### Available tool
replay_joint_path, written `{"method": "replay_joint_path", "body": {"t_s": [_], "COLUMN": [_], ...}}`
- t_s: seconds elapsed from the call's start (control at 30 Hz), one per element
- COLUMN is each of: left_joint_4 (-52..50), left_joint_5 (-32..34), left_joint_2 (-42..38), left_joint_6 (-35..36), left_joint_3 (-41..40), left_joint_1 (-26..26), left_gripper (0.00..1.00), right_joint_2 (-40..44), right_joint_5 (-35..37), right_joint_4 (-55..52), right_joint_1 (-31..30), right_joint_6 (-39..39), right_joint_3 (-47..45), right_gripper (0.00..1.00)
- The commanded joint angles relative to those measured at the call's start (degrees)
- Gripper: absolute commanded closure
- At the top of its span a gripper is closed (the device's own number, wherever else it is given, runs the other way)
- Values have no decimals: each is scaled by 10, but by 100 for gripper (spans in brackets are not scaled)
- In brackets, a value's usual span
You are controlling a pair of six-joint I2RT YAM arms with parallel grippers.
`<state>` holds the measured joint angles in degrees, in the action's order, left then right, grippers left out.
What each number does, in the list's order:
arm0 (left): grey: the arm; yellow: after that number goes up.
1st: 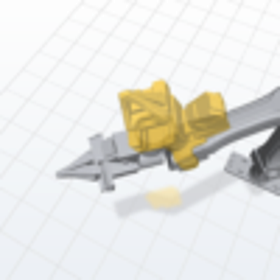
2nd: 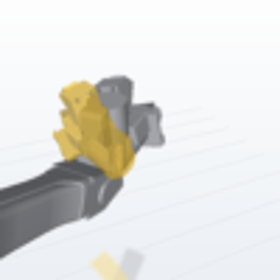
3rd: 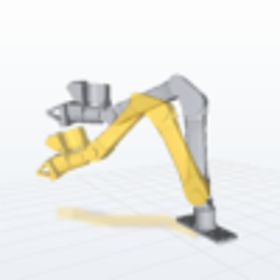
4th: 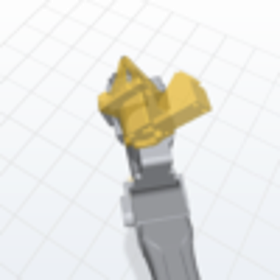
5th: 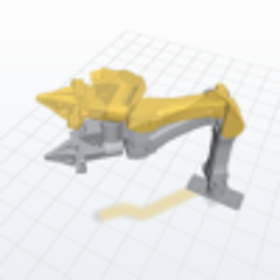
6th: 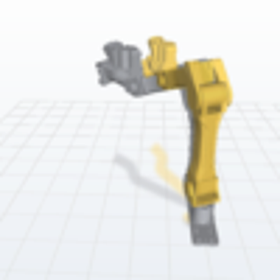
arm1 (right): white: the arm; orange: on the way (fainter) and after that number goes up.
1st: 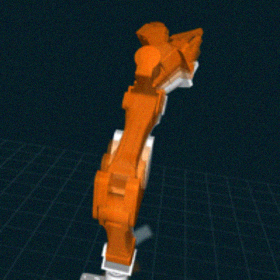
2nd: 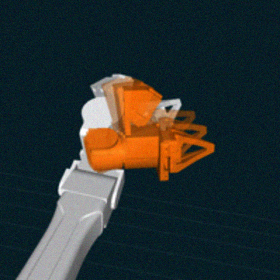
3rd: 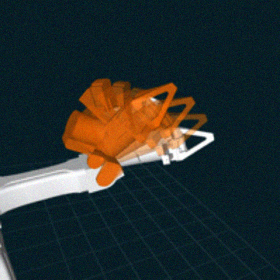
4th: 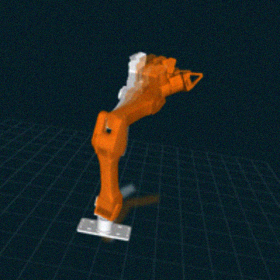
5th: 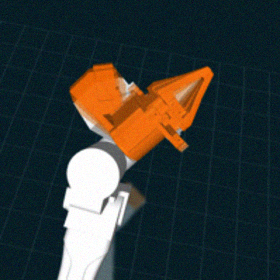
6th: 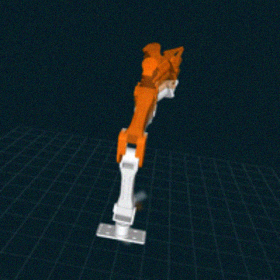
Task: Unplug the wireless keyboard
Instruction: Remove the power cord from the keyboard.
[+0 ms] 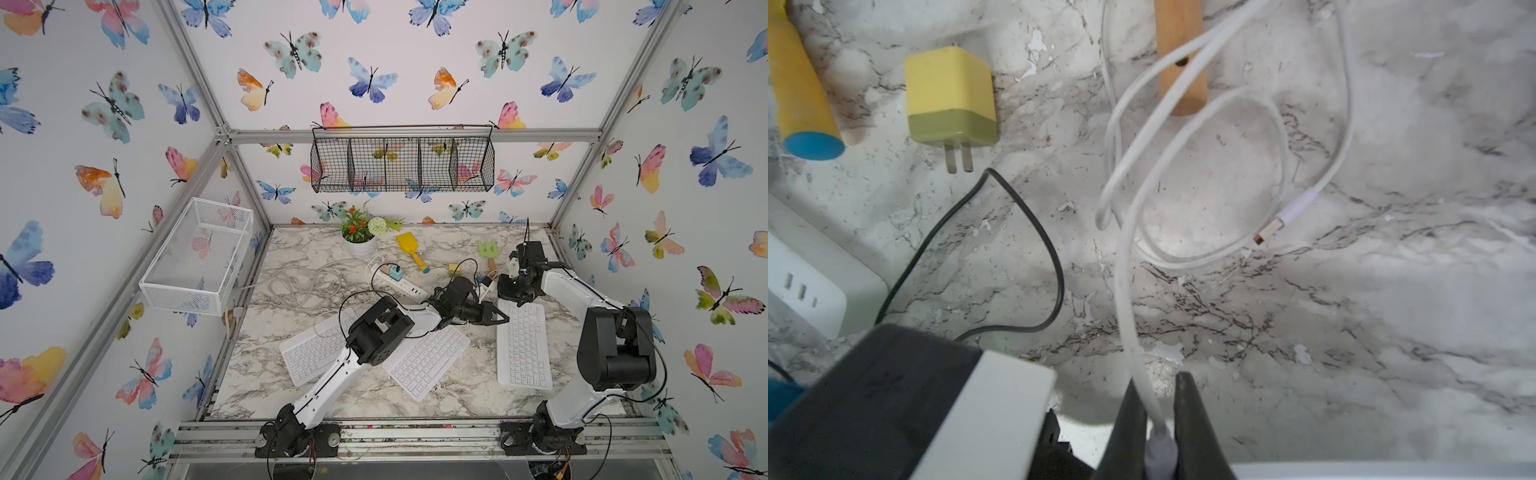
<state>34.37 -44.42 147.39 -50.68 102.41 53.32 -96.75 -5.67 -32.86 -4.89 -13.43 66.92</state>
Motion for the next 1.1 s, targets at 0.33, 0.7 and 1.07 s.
{"method": "replay_joint_path", "body": {"t_s": [0.33,0.7,1.07], "left_joint_4": [-7,-9,-14], "left_joint_5": [-1,-7,-13], "left_joint_2": [-4,1,7], "left_joint_6": [85,86,86], "left_joint_3": [-16,-9,1], "left_joint_1": [6,6,7], "left_gripper": [92,92,92], "right_joint_2": [-11,-17,-35], "right_joint_5": [-47,-43,49], "right_joint_4": [57,64,54], "right_joint_1": [62,52,-1], "right_joint_6": [-84,-24,53], "right_joint_3": [12,23,46], "right_gripper": [91,91,91]}}
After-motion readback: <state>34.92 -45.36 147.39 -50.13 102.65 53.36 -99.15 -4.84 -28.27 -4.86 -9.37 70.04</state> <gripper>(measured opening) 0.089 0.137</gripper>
